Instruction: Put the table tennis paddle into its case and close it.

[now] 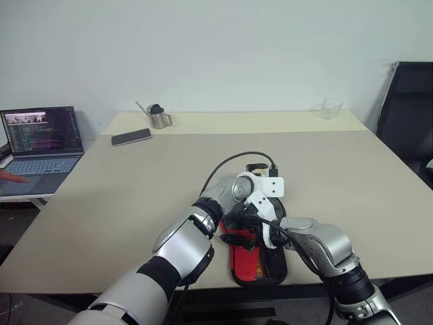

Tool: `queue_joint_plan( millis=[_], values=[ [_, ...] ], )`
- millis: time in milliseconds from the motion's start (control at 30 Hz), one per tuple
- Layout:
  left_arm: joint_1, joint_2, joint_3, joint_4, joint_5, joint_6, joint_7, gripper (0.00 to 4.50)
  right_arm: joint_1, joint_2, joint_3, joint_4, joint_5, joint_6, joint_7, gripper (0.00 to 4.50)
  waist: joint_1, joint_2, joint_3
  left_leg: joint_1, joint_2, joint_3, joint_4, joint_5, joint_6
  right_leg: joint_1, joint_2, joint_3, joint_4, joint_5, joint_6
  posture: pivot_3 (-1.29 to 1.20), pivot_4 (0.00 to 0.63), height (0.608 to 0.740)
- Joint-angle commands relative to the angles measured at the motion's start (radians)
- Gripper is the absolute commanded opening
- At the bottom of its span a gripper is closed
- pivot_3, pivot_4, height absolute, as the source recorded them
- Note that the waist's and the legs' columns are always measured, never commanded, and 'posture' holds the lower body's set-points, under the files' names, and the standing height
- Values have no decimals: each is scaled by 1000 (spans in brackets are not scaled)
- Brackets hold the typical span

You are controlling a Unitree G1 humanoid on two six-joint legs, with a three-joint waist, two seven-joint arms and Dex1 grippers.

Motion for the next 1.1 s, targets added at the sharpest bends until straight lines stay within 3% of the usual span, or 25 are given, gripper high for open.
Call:
queue_joint_plan(
  millis=[33,200,467,600,733,933,1100],
  values=[
    [-1,24,79,-43,-120,-64,-181,4468,14,-22,28,41,-8,6,15,4500,0,0,0,0,0,0,0,0,0,0,0,0,0,0,0,0,150,740],
    [9,108,202,-231,-321,-71,-474,4468,-13,-84,38,22,-17,-14,52,4500,1,2,3,-2,-1,0,0,0,0,-1,0,0,0,0,0,0,150,740],
    [223,493,319,-856,-563,142,-815,4468,-15,-210,35,-112,17,17,99,4500,-3,8,8,-2,1,-1,-1,0,0,-3,0,1,0,1,-5,0,150,740],
    [351,621,367,-1018,-651,299,-883,4468,6,-219,30,-113,13,17,96,4500,3,8,8,-3,1,-1,-1,-1,0,-3,0,1,-1,1,-7,0,150,740],
    [495,616,351,-1170,-657,410,-820,4468,10,-211,15,-110,11,13,89,4500,8,7,9,-3,-1,-3,0,-1,2,-1,0,1,-2,0,-6,0,150,740],
    [597,414,360,-1240,-667,558,-572,4468,-10,-288,-56,-150,44,10,148,4500,22,5,10,-4,-1,-3,1,-1,2,-1,0,1,-1,0,-6,0,150,740],
    [673,311,342,-1231,-696,596,-487,4468,-52,-408,-212,-228,162,40,237,4500,22,6,12,-3,0,-1,0,-2,2,-2,-1,1,-2,0,-6,0,150,740]
  ],
)
